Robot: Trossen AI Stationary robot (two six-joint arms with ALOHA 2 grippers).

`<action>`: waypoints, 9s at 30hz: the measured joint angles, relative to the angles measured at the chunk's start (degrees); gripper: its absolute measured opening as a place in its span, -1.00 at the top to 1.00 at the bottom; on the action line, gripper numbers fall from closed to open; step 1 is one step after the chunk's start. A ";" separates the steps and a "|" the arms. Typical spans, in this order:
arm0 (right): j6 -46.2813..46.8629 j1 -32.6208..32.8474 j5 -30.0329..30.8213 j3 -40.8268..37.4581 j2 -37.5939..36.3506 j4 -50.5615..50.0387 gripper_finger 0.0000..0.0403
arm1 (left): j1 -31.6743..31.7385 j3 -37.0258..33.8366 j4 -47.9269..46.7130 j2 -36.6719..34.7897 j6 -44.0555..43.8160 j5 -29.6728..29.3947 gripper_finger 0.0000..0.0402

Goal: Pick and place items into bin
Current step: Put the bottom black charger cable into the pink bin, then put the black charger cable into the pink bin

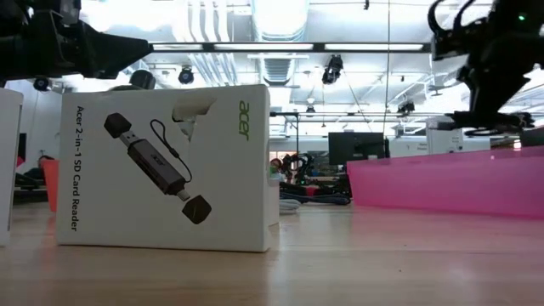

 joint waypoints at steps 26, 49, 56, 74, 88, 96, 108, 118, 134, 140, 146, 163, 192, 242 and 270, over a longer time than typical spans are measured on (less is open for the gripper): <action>5.41 -0.02 3.10 -3.67 -2.20 -7.14 0.84 | 0.00 0.00 -0.02 0.02 0.00 0.00 0.44; 6.91 0.00 2.64 -3.63 -2.19 -6.96 0.53 | 0.00 0.00 0.00 0.02 0.00 0.00 0.44; 6.92 0.00 2.64 -3.63 -2.19 -6.82 0.47 | 0.00 0.00 0.00 0.02 0.00 0.00 0.44; 3.30 -0.26 11.75 -3.63 -2.19 3.94 0.46 | 0.00 0.00 -0.02 0.02 0.00 0.00 0.44; -10.47 -2.09 12.81 -3.61 -2.19 19.58 0.46 | 0.00 0.00 -0.01 0.01 -0.02 0.00 0.44; -19.44 -7.83 12.75 -3.60 -2.19 20.61 0.28 | 0.00 0.00 0.00 0.00 -0.01 0.00 0.44; -32.31 -14.47 11.30 -1.79 -2.19 30.05 0.03 | 0.00 0.00 -0.02 0.02 0.00 0.00 0.44; -42.01 -20.31 10.76 2.82 -2.17 33.49 0.03 | 0.00 0.00 0.00 0.00 0.00 0.00 0.44; -48.84 -34.83 -2.51 7.58 6.39 33.52 0.02 | 0.00 0.00 0.00 0.00 0.00 0.00 0.44; -50.76 -39.20 -2.80 12.15 15.74 33.46 0.02 | 0.00 0.00 0.00 0.00 0.00 0.00 0.44; -52.31 -42.59 -10.42 20.39 26.67 30.40 0.02 | 0.00 0.00 0.00 0.00 0.00 0.00 0.44; -49.92 -49.82 -21.14 45.03 52.14 10.95 0.02 | 0.00 0.00 -0.02 0.00 0.00 0.00 0.44; -53.36 -50.40 -22.01 50.81 61.92 9.50 0.03 | 0.00 0.00 -0.06 0.02 0.00 0.00 0.44; -56.70 -48.89 -21.29 50.62 60.36 6.32 0.80 | 0.00 0.00 -0.07 0.02 0.00 -0.01 0.44; -34.02 -36.93 -20.76 49.27 36.56 -6.26 0.81 | 0.00 0.00 -0.06 0.02 0.00 0.00 0.44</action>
